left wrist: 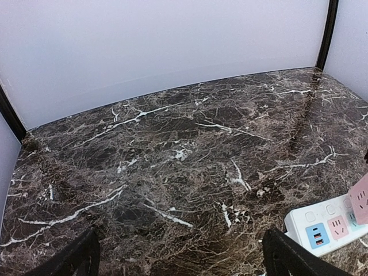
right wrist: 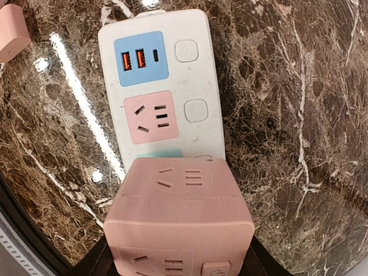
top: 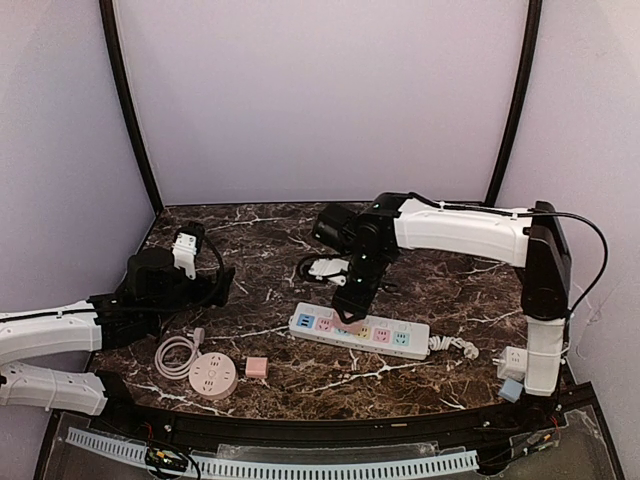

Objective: Insert the plug

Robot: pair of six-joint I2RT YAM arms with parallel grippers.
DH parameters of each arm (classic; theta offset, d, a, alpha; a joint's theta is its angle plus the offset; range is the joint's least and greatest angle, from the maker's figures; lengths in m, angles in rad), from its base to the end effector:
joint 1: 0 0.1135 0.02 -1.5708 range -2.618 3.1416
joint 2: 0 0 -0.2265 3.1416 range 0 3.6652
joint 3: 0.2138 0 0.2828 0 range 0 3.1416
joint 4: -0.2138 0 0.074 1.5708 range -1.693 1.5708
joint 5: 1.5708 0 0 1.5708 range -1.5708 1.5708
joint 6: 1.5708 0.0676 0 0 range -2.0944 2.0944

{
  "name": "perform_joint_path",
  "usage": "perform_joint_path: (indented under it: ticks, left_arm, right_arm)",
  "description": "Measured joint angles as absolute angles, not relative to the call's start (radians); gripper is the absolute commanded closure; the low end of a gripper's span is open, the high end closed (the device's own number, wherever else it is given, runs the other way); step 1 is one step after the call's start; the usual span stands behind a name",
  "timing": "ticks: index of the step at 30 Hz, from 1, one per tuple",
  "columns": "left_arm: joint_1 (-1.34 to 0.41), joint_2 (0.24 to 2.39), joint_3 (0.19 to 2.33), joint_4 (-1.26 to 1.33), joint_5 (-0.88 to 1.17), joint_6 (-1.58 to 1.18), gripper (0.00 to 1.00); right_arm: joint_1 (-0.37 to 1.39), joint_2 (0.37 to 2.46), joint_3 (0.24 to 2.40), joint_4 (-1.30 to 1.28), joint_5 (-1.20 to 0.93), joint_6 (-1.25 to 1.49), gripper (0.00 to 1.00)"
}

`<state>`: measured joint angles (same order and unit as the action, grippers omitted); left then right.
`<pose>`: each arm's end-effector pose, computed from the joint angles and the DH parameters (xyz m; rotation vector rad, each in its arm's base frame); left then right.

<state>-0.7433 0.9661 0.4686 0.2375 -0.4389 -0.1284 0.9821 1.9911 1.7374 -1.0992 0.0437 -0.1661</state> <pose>0.2354 -0.1774 0.1859 0.2485 1.7939 -0.2184 0.2388 0.3523 0.1708 -1.5818 2.4587 0.0682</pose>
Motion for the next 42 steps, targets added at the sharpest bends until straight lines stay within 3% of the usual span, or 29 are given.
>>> perform_joint_path:
  ticks: [42]
  left_arm:
    - [-0.743,0.966,0.458,0.237,-0.430,-0.128,0.01]
  right_arm:
    - [1.012,2.020,1.774,-1.104,0.038,-0.175,0.90]
